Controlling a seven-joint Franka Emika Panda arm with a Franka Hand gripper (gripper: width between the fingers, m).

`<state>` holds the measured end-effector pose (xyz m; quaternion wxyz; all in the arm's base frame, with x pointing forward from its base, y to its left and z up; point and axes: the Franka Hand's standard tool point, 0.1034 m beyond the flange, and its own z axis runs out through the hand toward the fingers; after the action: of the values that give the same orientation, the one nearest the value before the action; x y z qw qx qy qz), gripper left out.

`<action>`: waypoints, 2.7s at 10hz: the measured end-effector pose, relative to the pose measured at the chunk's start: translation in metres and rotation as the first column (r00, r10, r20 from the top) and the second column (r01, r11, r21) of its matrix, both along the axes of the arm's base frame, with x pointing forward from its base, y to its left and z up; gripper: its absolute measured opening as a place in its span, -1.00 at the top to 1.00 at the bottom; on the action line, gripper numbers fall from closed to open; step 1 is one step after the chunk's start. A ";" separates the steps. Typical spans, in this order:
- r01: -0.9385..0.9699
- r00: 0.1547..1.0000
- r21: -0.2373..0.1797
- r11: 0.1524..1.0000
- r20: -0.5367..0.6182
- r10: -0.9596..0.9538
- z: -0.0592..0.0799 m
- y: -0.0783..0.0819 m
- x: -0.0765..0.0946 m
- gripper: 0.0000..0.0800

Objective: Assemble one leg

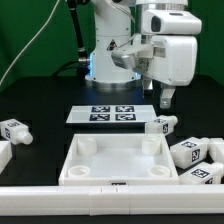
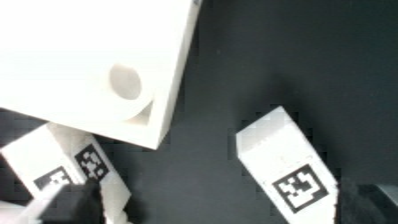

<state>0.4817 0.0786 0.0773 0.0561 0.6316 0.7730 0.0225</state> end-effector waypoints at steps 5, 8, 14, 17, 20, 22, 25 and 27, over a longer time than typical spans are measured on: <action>0.373 0.927 0.079 0.924 0.007 -0.375 0.002 -0.014 0.007 -0.62; 0.760 0.636 0.207 0.616 -0.041 -0.771 -0.006 -0.017 -0.001 -0.62; 0.927 0.334 0.221 0.303 -0.120 -0.935 -0.007 -0.016 -0.001 -0.62; 0.946 -0.204 0.204 -0.253 -0.237 -0.950 -0.008 -0.009 -0.006 -0.62; 0.906 -0.340 0.171 -0.387 -0.254 -0.906 -0.017 -0.005 -0.008 -0.62; 0.857 -0.444 0.148 -0.494 -0.274 -0.853 -0.017 -0.004 -0.009 -0.62; 0.679 -0.701 0.025 -0.733 -0.274 -0.659 -0.020 -0.010 -0.011 -0.62; 0.591 -0.782 -0.019 -0.806 -0.256 -0.568 -0.021 -0.008 -0.005 -0.62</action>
Offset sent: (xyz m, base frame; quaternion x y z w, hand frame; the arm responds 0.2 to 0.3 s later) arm 0.0000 0.0000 0.0000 0.0000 0.0000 0.1938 0.9810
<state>0.4767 0.0710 0.0566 -0.0752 0.9306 -0.3579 0.0157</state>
